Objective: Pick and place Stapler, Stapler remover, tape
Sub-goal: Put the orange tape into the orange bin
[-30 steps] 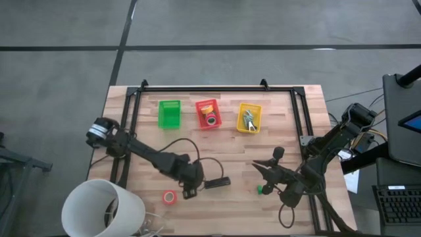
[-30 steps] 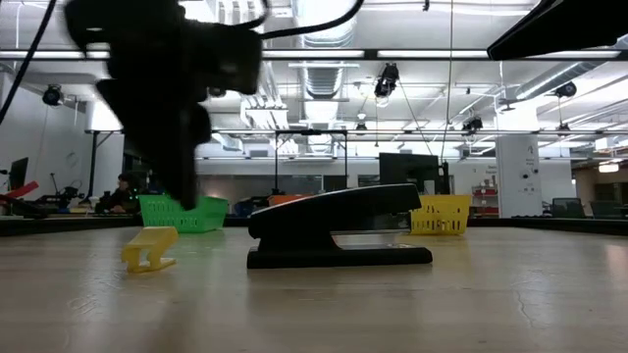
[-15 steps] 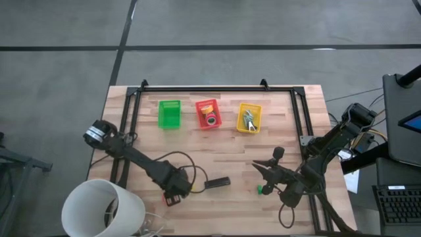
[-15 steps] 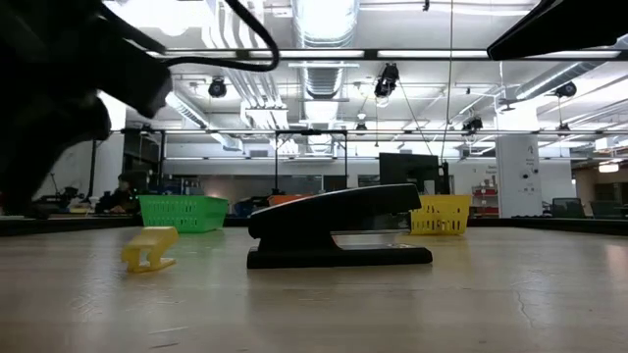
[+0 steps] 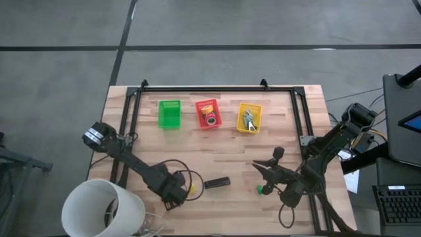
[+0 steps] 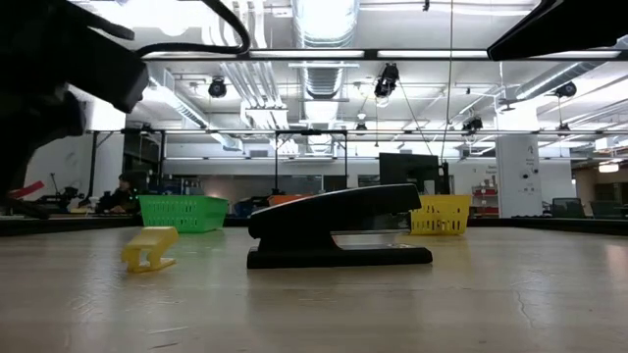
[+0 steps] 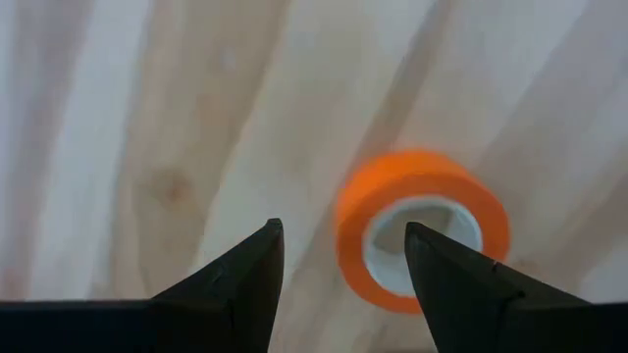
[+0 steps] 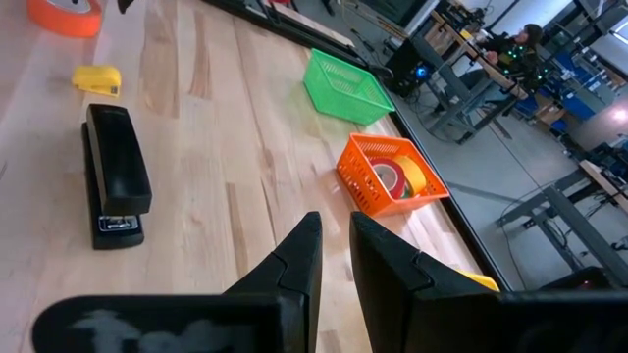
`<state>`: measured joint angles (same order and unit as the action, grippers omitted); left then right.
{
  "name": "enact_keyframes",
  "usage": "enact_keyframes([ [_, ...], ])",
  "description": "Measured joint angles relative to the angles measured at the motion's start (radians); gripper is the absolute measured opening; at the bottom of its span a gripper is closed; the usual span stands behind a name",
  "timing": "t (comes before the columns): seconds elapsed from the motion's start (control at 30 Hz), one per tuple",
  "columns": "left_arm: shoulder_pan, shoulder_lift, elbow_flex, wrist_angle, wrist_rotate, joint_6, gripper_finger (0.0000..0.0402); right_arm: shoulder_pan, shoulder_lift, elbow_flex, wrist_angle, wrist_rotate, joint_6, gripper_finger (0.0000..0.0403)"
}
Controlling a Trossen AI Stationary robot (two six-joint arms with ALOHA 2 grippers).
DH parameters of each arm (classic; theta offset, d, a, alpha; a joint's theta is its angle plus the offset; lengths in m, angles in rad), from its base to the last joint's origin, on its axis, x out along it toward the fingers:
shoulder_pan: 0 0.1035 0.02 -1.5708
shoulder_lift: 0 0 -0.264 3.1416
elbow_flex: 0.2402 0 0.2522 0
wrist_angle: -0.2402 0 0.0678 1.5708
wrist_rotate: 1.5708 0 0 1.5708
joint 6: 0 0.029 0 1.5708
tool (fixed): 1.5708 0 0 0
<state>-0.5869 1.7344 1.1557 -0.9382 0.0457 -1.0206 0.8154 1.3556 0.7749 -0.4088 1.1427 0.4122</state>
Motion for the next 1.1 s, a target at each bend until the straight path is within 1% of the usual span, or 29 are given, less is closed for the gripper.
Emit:
enact_keyframes([
  [0.2, 0.0, 0.006, -0.019, 0.024, -0.028, -0.002, 0.0213, 0.0, 0.0, -0.001, 0.0, 0.0, 0.003, 0.0052],
  [0.37, 0.0, 0.004, -0.056, 0.058, -0.002, -0.01, 0.0213, 0.0, 0.0, -0.004, 0.0, 0.0, 0.005, 0.0052],
  [0.53, -0.002, 0.005, -0.051, 0.053, 0.031, -0.024, 0.0213, 0.0, 0.0, -0.007, 0.001, 0.0, 0.008, 0.0052],
  [0.7, -0.01, 0.01, -0.045, 0.04, 0.038, 0.031, 0.0213, 0.0, 0.0, -0.008, 0.002, 0.0, 0.008, 0.0052],
  [0.8, -0.016, 0.003, -0.042, 0.055, 0.013, 0.064, 0.0213, 0.0, 0.0, -0.009, 0.003, 0.0, 0.015, 0.0052],
  [0.9, -0.018, 0.009, -0.063, 0.049, -0.03, 0.044, 0.0213, 0.0, 0.0, -0.011, 0.003, 0.0, 0.019, 0.0052],
  [1.1, -0.019, 0.009, -0.087, 0.065, -0.038, 0.027, 0.0213, -0.001, 0.0, -0.011, 0.003, 0.0, 0.019, 0.0052],
])
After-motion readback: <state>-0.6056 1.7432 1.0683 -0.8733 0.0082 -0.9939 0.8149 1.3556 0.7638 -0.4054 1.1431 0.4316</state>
